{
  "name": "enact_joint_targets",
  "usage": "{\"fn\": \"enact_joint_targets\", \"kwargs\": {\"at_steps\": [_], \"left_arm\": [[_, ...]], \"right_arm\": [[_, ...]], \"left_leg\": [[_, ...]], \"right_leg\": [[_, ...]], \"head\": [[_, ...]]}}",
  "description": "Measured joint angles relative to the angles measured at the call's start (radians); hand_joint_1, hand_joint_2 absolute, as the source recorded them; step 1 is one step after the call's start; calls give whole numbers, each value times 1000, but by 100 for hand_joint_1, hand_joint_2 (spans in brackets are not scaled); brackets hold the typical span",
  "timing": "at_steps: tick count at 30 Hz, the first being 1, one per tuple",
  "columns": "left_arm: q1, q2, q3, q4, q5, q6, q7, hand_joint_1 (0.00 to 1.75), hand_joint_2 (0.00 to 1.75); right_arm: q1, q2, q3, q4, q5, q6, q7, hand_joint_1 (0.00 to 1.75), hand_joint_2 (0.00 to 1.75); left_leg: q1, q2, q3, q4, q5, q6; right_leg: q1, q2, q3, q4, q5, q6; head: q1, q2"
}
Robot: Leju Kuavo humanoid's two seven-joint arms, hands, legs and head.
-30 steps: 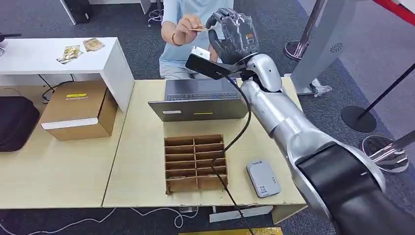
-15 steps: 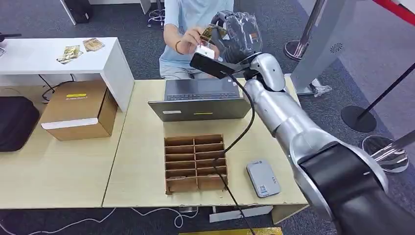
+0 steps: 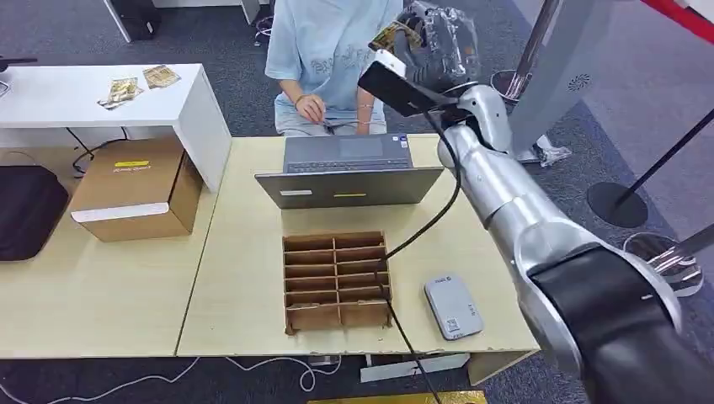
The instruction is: Pass the card to the sensor for recognition and then transmit it.
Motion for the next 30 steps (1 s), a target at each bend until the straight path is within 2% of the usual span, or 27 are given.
{"fn": "enact_joint_targets", "kwargs": {"at_steps": [3, 4, 6, 7, 10, 15, 18, 22, 25, 30], "left_arm": [[6, 0, 8, 0, 3, -1, 0, 0, 0], [8, 1, 10, 0, 6, -2, 0, 0, 0], [9, 3, 15, 0, 10, -5, 0, 0, 0], [10, 4, 16, 0, 12, -7, -1, 0, 0], [17, 8, 28, 0, 25, -8, -5, 0, 0], [32, 12, 45, 0, 35, -7, -18, 0, 0], [35, 14, 51, 0, 35, -9, -18, 0, 0], [39, 17, 58, 0, 30, -11, -19, 0, 0], [41, 17, 59, 0, 26, -11, -20, 0, 0], [42, 17, 60, 0, 23, -12, -18, 0, 0]], "right_arm": [[0, -30, -39, -23, -64, 47, -14, 175, 175], [0, -39, -60, -31, -122, 109, -21, 175, 175], [1, -55, -113, -43, -270, 324, -34, 175, 175], [1, -65, -138, -49, -312, 397, -40, 175, 175], [0, -89, -199, -64, -424, 553, -59, 175, 175], [0, -148, -243, -90, -531, 740, -49, 175, 175], [1, -184, -253, -107, -578, 818, -37, 175, 175], [14, -257, -266, -149, -696, 959, -29, 175, 175], [45, -322, -273, -196, -785, 1018, -16, 175, 175], [145, -440, -276, -274, -921, 1057, 48, 175, 175]], "left_leg": [[0, 0, -1, 0, 0, 0], [0, 0, -1, 0, 0, 0], [0, 0, 0, 0, 0, 0], [0, 0, -1, 1, 0, 0], [0, -1, -1, 1, 0, 0], [0, -1, -1, 1, 0, 0], [0, -1, -2, 1, 0, 0], [0, -2, -3, 1, 0, 0], [0, -3, -4, 3, 0, 0], [0, -4, -5, 3, -1, 1]], "right_leg": [[0, 0, 0, 0, 0, 0], [0, 0, 0, 0, 0, 0], [0, 0, 0, 0, 0, 0], [0, 0, -1, 0, 0, 0], [0, -1, -1, 0, 0, 0], [0, -1, -1, 0, 0, 0], [0, -1, -2, 0, 0, 0], [0, -2, -2, 0, 0, 0], [0, -3, -2, 0, 0, 0], [0, -4, -2, -1, 0, 0]], "head": [[0, 0], [0, 0], [0, 0], [0, 0], [0, 0], [0, 0], [0, 0], [-1, 0], [0, 0], [0, 0]]}}
